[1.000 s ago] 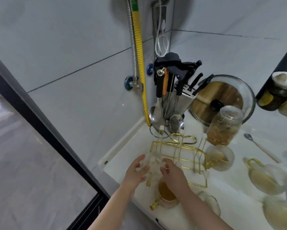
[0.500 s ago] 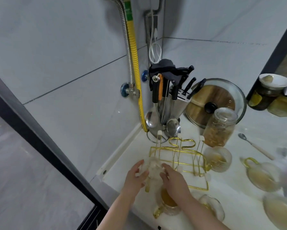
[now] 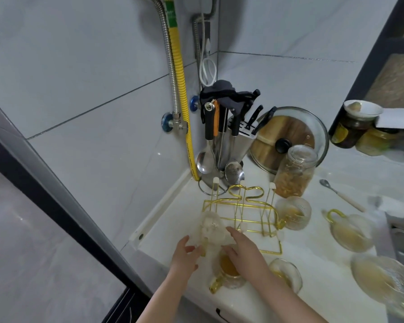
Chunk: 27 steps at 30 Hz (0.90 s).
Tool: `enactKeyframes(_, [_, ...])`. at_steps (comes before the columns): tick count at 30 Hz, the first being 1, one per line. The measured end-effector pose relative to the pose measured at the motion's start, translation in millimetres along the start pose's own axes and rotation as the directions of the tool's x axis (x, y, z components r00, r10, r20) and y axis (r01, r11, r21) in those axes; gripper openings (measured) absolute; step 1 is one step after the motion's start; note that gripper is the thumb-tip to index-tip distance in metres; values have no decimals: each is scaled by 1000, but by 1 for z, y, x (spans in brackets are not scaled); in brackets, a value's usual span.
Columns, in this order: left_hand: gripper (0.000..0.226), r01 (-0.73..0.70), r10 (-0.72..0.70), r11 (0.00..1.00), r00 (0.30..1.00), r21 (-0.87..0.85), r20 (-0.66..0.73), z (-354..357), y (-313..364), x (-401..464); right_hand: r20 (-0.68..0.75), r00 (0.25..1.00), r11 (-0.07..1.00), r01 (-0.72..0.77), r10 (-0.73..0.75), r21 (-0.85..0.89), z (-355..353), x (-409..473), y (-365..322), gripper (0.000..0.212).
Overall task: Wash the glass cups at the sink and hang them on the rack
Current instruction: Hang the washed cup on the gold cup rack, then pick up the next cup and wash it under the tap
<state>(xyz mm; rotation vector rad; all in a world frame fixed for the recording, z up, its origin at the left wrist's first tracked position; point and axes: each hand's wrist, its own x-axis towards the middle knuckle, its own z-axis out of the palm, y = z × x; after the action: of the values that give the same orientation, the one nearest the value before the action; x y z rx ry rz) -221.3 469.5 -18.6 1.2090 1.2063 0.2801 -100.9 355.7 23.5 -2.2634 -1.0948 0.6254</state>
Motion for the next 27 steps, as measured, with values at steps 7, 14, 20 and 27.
enactKeyframes(7, [37, 81, -84, 994, 996, 77, 35, -1, -35, -21, -63, 998, 997, -26, 30, 69, 6, -47, 22, 54])
enactKeyframes(14, [26, -18, -18, 981, 983, 195, 185, 23, -30, -29, -100, 971, 972, -204, 217, 120, 24, -60, 27, 74])
enactKeyframes(20, [47, 8, -65, 974, 966, 224, 248, 33, -36, -17, 17, 954, 937, -296, 299, 186, 34, -49, 33, 96])
enactKeyframes(27, [43, 33, -78, 985, 960, 168, 268, 35, -30, -25, 21, 956, 886, -280, 293, 369, 33, -45, 28, 84])
